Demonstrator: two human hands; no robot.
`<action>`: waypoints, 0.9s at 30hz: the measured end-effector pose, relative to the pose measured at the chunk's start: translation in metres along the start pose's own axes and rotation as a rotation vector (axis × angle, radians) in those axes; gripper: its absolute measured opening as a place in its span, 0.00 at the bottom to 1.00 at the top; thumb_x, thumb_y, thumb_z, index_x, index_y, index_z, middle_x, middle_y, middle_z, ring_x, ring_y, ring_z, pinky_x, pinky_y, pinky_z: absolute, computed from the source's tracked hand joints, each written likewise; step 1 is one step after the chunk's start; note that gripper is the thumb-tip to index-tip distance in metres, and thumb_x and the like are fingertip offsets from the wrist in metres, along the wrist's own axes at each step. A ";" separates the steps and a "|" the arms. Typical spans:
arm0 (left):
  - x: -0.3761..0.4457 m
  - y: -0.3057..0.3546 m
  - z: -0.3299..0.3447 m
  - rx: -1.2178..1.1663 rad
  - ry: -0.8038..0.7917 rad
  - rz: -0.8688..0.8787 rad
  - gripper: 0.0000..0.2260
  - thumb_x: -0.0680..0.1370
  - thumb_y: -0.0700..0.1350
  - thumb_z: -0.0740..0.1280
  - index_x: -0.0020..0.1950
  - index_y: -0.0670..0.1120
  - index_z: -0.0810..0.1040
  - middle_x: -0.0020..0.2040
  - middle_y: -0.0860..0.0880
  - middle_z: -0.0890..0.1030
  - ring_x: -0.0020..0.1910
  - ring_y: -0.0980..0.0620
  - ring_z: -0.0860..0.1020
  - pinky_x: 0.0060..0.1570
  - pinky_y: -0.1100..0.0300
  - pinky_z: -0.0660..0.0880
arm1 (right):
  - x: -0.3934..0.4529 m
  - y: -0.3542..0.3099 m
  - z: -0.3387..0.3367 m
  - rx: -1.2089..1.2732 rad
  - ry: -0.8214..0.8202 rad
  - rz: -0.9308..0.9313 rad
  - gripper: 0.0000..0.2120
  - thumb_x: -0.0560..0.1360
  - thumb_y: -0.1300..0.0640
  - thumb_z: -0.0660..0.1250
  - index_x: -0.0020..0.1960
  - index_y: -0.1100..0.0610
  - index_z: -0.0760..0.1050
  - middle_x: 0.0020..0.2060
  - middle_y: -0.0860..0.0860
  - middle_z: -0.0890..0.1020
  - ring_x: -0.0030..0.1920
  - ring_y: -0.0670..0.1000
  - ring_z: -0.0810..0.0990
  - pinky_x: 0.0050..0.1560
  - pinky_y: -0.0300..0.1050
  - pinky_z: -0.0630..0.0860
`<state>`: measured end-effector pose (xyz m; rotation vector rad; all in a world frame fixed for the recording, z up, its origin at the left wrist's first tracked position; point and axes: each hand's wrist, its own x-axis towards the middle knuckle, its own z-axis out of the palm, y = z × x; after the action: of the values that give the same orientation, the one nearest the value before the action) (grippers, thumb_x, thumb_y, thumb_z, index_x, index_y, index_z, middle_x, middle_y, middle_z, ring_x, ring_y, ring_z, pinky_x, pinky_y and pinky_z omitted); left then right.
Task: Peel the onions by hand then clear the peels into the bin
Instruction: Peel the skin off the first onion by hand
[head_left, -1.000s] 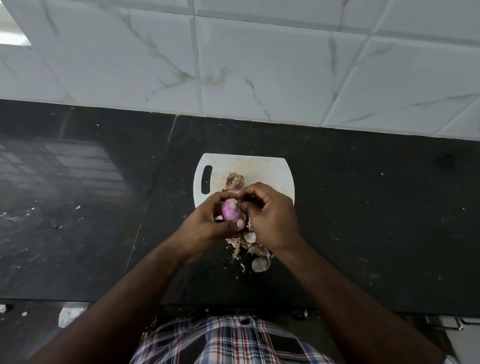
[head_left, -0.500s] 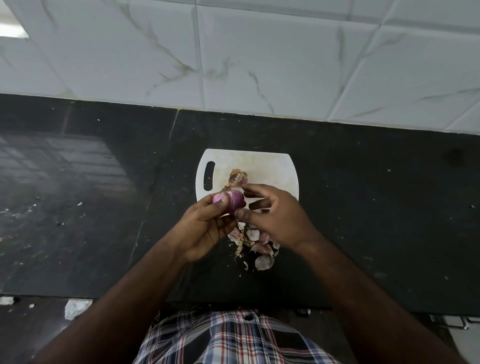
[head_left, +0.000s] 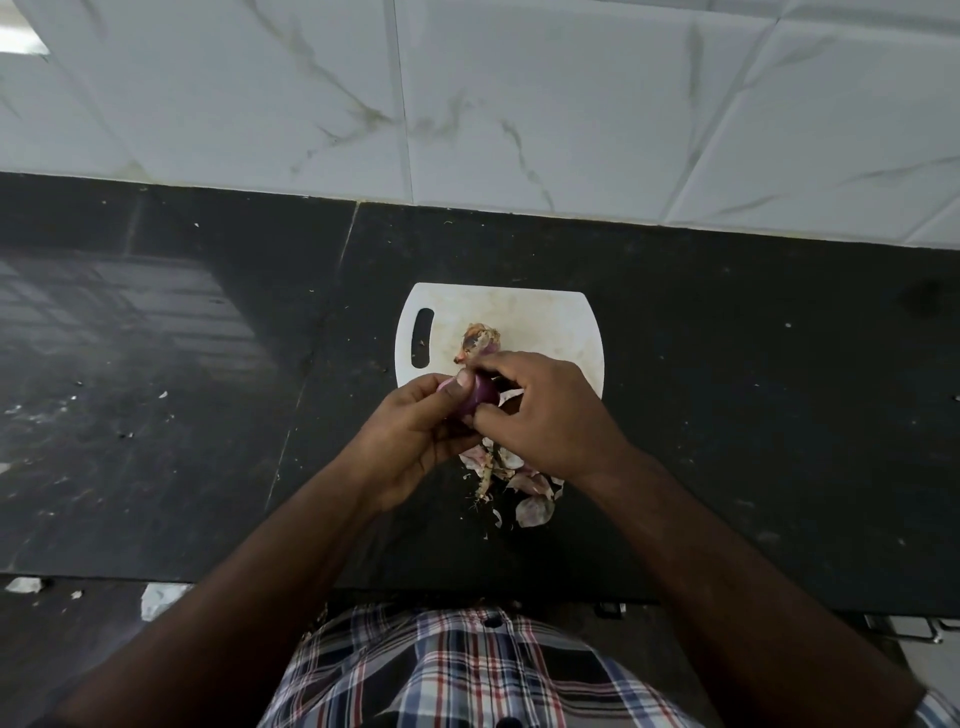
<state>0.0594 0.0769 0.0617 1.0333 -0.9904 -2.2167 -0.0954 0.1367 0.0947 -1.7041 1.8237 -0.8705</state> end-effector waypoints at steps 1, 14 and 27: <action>0.000 -0.001 0.001 0.018 0.004 0.024 0.23 0.73 0.51 0.69 0.61 0.37 0.76 0.51 0.41 0.84 0.48 0.48 0.83 0.51 0.56 0.82 | 0.001 -0.001 0.001 -0.018 -0.002 0.016 0.17 0.72 0.53 0.70 0.61 0.49 0.80 0.52 0.46 0.84 0.51 0.45 0.82 0.51 0.41 0.81; -0.007 -0.001 0.010 0.016 -0.008 0.169 0.17 0.76 0.46 0.68 0.59 0.34 0.76 0.42 0.43 0.83 0.39 0.49 0.83 0.37 0.58 0.80 | -0.004 -0.014 0.013 -0.284 0.058 -0.062 0.08 0.75 0.58 0.64 0.53 0.57 0.74 0.46 0.53 0.79 0.41 0.56 0.78 0.40 0.51 0.75; -0.004 -0.003 0.002 0.061 -0.002 0.137 0.15 0.74 0.49 0.71 0.53 0.39 0.79 0.40 0.45 0.81 0.40 0.49 0.79 0.43 0.54 0.77 | -0.004 -0.012 0.015 -0.157 0.081 0.002 0.12 0.76 0.57 0.61 0.57 0.56 0.77 0.48 0.53 0.82 0.46 0.53 0.80 0.48 0.54 0.78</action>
<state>0.0598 0.0822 0.0625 0.9599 -1.1027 -2.0883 -0.0760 0.1389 0.0926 -1.7847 1.9942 -0.8254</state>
